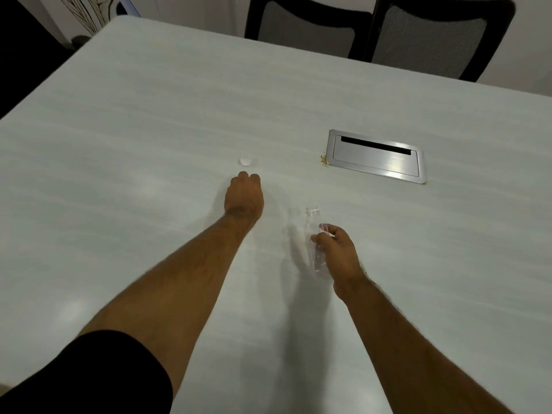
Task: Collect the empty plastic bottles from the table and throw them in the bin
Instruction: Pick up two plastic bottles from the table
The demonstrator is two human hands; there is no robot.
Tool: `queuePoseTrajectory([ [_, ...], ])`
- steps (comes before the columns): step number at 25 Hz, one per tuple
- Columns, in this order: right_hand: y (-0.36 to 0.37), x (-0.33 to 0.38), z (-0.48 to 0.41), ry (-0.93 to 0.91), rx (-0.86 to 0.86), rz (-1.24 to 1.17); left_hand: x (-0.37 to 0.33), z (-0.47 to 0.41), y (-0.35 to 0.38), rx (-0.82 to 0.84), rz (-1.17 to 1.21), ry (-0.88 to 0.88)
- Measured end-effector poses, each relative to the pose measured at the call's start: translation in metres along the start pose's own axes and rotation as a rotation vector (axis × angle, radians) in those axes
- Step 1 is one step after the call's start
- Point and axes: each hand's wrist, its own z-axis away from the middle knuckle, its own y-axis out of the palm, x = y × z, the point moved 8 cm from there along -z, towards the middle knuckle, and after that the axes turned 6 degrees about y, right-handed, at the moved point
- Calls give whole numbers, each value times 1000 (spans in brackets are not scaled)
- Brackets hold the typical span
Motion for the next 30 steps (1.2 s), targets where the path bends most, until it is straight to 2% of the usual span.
queuePoseTrajectory([
  [6,5,3,0,-25,71,74,28,7,-10,-133,497,-274],
  [9,26,25,-20,-74,110,127,39,-7,-9,-159,619,-340],
  [14,47,45,-54,-103,101,138,48,-28,2,-172,637,-384],
  [17,53,47,-67,-81,87,124,47,-45,1,-184,601,-344],
  [23,51,41,-73,-28,112,61,29,-89,0,-43,250,-198],
  [25,49,44,-69,-34,122,73,18,-84,-1,-27,245,-139],
  [27,47,48,-58,-35,148,102,1,-63,-7,-37,421,-100],
  [30,29,48,-27,18,200,78,-25,-27,-24,-55,905,-229],
])
